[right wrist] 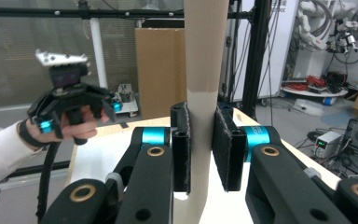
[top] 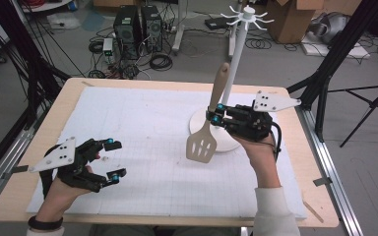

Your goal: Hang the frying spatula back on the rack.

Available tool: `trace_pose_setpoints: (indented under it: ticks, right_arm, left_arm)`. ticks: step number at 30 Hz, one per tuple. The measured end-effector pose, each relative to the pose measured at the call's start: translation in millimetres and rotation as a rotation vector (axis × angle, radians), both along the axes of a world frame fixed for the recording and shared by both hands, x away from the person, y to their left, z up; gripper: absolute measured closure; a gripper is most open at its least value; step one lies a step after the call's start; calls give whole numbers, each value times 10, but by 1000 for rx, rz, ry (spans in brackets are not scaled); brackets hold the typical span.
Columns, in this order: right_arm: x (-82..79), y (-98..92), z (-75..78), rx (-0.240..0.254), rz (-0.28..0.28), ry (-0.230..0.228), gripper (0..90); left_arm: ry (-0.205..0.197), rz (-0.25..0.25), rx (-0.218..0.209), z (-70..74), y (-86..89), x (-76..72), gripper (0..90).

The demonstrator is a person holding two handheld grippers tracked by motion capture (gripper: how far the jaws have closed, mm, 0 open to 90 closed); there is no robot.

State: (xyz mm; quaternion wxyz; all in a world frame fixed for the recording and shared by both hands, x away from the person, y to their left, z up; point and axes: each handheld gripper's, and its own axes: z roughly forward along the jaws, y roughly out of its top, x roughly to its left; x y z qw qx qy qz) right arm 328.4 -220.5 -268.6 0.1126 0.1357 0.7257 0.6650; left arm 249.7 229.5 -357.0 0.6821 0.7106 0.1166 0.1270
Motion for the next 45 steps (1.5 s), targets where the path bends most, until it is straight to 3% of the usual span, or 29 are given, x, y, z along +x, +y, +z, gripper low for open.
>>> trace_pose_setpoints:
  ticks: [9, 19, 25, 36, 45]
  right_arm:
    - [268, -166, 148, 26, -5, 33, 787]
    - [508, -313, 263, 45, -24, 73, 787]
    - [658, -373, 225, 63, -30, 109, 787]
    - [797, -370, 177, 55, -52, 130, 787]
    - [854, -372, 164, 35, -114, 115, 785]
  left_arm:
    - [-2, 38, 38, -148, 146, -106, 203]
    - [4, 20, 22, -204, 203, -145, 204]
    - [5, 7, 26, -214, 192, -153, 204]
    - [13, 4, 24, -235, 194, -138, 208]
    - [20, 0, 20, -253, 185, -128, 209]
